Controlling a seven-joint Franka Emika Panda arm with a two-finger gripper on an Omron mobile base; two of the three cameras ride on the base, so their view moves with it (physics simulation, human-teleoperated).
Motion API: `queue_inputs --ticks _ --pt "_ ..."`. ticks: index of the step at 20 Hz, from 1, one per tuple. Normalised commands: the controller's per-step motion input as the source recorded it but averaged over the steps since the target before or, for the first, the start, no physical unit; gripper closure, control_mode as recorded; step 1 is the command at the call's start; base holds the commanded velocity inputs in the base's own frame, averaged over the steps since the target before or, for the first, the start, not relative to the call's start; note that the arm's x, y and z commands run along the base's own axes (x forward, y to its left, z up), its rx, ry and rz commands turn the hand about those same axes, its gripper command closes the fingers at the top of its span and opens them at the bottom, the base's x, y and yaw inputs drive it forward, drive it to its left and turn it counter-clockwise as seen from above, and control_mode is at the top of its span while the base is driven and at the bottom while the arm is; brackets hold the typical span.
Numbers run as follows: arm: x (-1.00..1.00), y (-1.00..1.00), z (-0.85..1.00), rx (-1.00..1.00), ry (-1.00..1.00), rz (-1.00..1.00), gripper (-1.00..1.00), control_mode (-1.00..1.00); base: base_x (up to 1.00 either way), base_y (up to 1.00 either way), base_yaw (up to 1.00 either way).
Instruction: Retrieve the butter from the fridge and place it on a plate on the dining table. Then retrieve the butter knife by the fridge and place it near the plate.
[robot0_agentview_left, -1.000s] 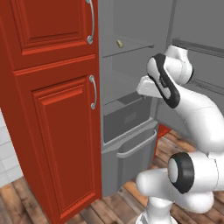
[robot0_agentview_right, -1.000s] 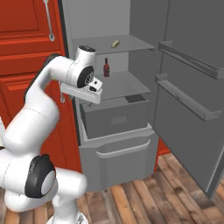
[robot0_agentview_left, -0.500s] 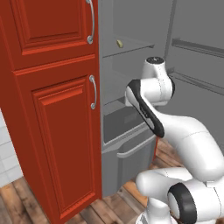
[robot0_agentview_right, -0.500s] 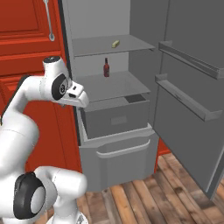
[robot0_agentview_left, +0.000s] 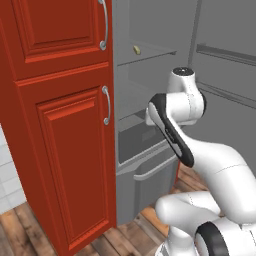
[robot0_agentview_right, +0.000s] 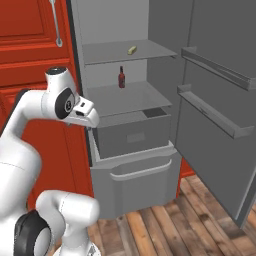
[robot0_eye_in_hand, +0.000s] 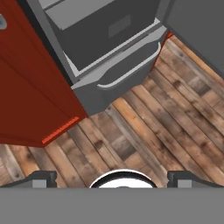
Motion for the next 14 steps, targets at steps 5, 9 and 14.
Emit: queue_inputs --ticks 5,9,14 --pt "-0.2 0.0 -0.13 0.0 0.01 0.0 -1.0 -1.0 0.0 0.0 0.0" --pt "-0.06 -0.07 -0.27 -0.02 0.03 0.0 -1.0 -1.0 0.0 0.0 0.0" --pt "0.0 0.0 -0.03 0.0 0.02 0.0 -1.0 -1.0 0.0 0.0 0.0"
